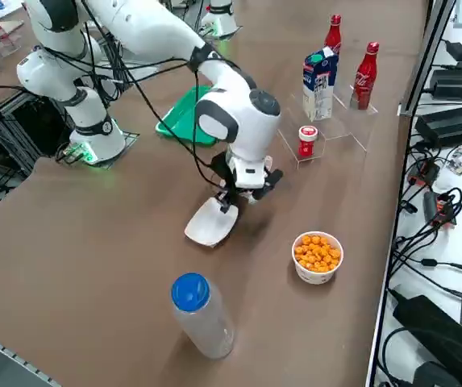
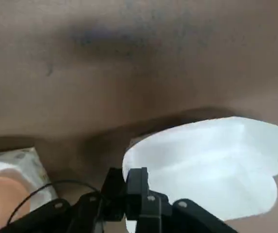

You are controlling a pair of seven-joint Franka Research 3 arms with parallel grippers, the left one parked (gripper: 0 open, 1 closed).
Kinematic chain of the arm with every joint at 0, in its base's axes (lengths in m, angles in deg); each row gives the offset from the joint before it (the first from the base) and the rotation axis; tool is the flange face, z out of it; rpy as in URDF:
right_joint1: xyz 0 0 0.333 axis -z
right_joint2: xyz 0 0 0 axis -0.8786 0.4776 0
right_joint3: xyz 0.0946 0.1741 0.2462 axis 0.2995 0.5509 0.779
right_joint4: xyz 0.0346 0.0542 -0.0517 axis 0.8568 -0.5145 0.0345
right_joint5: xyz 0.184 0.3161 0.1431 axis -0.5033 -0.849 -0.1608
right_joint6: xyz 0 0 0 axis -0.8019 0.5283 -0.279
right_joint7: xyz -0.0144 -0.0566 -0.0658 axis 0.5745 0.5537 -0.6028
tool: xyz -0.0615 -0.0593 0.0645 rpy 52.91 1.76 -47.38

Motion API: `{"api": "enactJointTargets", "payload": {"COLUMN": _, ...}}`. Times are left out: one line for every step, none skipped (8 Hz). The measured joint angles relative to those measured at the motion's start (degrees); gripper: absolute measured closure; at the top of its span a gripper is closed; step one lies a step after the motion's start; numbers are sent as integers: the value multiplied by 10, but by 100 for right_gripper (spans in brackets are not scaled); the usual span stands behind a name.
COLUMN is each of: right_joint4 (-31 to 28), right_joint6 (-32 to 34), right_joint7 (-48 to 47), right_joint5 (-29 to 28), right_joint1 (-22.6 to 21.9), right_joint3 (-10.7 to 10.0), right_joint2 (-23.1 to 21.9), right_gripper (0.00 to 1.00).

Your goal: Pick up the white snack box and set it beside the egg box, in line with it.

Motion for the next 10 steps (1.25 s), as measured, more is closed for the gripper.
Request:
{"api": "enactJointTargets", "payload": {"right_joint4": 0, "right_joint6": -2, "right_joint7": 0, "right_joint5": 0, "right_joint1": 0, "right_joint3": -1, "right_joint2": 1, "right_gripper": 92}}
{"api": "enactJointTargets", "payload": {"right_joint4": 0, "right_joint6": -2, "right_joint7": 0, "right_joint5": 0, "right_joint1": 0, "right_joint3": -1, "right_joint2": 1, "right_gripper": 84}}
{"api": "enactJointTargets", "payload": {"right_joint4": 0, "right_joint6": -2, "right_joint7": 0, "right_joint5": 0, "right_joint1": 0, "right_joint3": -1, "right_joint2": 1, "right_gripper": 66}}
{"api": "enactJointTargets", "payload": {"right_joint4": 0, "right_joint6": -1, "right_joint7": 1, "right_joint5": 0, "right_joint1": -1, "right_joint3": -1, "right_joint2": 1, "right_gripper": 49}}
{"api": "enactJointTargets", "payload": {"right_joint4": 2, "right_joint6": 5, "right_joint7": 1, "right_joint5": 0, "right_joint1": -1, "right_joint3": 0, "right_joint2": -1, "right_gripper": 31}}
{"api": "enactJointTargets", "payload": {"right_joint4": 7, "right_joint6": 17, "right_joint7": 1, "right_joint5": 0, "right_joint1": -1, "right_joint3": 1, "right_joint2": -7, "right_gripper": 13}}
{"api": "enactJointTargets", "payload": {"right_joint4": 18, "right_joint6": 34, "right_joint7": 6, "right_joint5": 0, "right_joint1": -2, "right_joint3": 2, "right_joint2": -21, "right_gripper": 0}}
{"api": "enactJointTargets", "payload": {"right_joint4": 33, "right_joint6": 59, "right_joint7": 17, "right_joint5": 0, "right_joint1": -3, "right_joint3": 4, "right_joint2": -43, "right_gripper": 0}}
{"api": "enactJointTargets", "payload": {"right_joint4": 51, "right_joint6": 92, "right_joint7": 36, "right_joint5": 0, "right_joint1": -4, "right_joint3": 6, "right_joint2": -73, "right_gripper": 0}}
{"api": "enactJointTargets", "payload": {"right_joint4": 74, "right_joint6": 130, "right_joint7": 51, "right_joint5": -2, "right_joint1": -5, "right_joint3": 15, "right_joint2": -108, "right_gripper": 0}}
